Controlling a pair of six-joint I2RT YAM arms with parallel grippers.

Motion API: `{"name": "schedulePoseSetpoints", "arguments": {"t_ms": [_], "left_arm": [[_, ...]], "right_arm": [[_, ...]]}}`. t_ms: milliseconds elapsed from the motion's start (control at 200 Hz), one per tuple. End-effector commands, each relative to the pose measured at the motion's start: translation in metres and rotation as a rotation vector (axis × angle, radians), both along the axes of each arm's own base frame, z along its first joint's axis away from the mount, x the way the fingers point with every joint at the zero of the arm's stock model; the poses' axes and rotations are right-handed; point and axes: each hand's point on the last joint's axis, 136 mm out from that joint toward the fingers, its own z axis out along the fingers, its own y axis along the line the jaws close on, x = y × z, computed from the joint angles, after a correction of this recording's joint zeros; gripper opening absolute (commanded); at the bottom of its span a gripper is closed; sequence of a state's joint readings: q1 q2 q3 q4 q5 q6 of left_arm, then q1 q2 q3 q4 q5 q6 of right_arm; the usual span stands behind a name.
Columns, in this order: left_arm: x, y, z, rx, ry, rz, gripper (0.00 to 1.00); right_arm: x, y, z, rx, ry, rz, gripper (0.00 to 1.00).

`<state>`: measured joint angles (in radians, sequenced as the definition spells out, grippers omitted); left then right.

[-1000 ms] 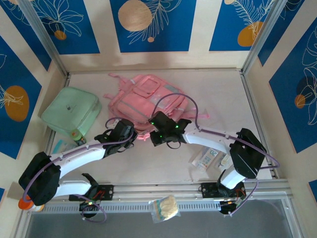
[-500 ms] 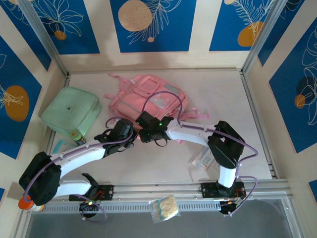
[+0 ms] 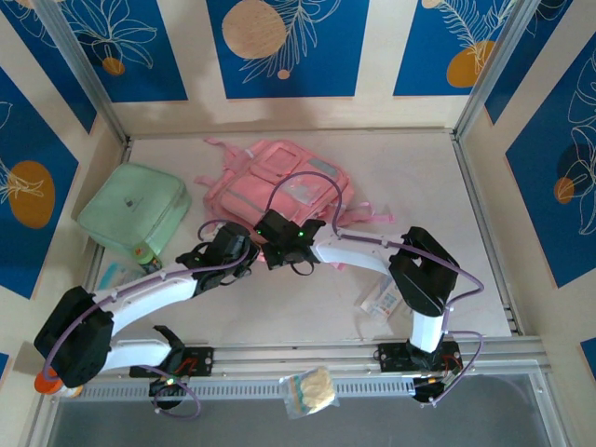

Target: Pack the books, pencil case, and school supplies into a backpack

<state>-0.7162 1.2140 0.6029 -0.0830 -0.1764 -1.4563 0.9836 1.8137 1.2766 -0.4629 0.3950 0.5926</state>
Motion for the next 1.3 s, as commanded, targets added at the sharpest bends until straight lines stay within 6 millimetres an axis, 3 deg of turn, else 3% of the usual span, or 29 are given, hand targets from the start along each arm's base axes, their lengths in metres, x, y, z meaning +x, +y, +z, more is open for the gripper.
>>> {"name": "schedulePoseSetpoints", "arguments": {"t_ms": [0, 200, 435, 870, 1030, 1105, 1196, 1296], "left_arm": [[0.009, 0.001, 0.026, -0.030, -0.097, 0.014, 0.00], [0.005, 0.008, 0.028, -0.010, -0.105, 0.022, 0.00], [0.004, 0.012, 0.030, 0.007, -0.110, 0.006, 0.00], [0.004, 0.048, 0.024, 0.055, -0.067, 0.025, 0.00], [0.004, 0.058, 0.022, 0.075, -0.065, 0.022, 0.00], [0.005, 0.061, 0.018, 0.063, -0.048, 0.022, 0.00], [0.006, 0.056, 0.018, 0.046, -0.058, -0.007, 0.00], [0.007, 0.049, 0.019, 0.047, -0.047, -0.050, 0.00]], "right_arm": [[0.010, -0.038, -0.002, -0.081, -0.011, -0.081, 0.03], [0.013, -0.058, 0.002, -0.080, -0.020, -0.109, 0.00], [0.020, -0.069, 0.009, -0.034, -0.011, -0.140, 0.00], [0.046, -0.121, 0.004, -0.056, 0.007, -0.256, 0.00], [0.043, -0.115, 0.008, -0.052, 0.006, -0.229, 0.00], [0.046, -0.134, 0.006, -0.084, 0.015, -0.300, 0.00], [0.036, -0.112, 0.004, -0.001, 0.055, -0.196, 0.00], [0.026, -0.099, 0.005, -0.045, 0.072, -0.161, 0.00]]}}
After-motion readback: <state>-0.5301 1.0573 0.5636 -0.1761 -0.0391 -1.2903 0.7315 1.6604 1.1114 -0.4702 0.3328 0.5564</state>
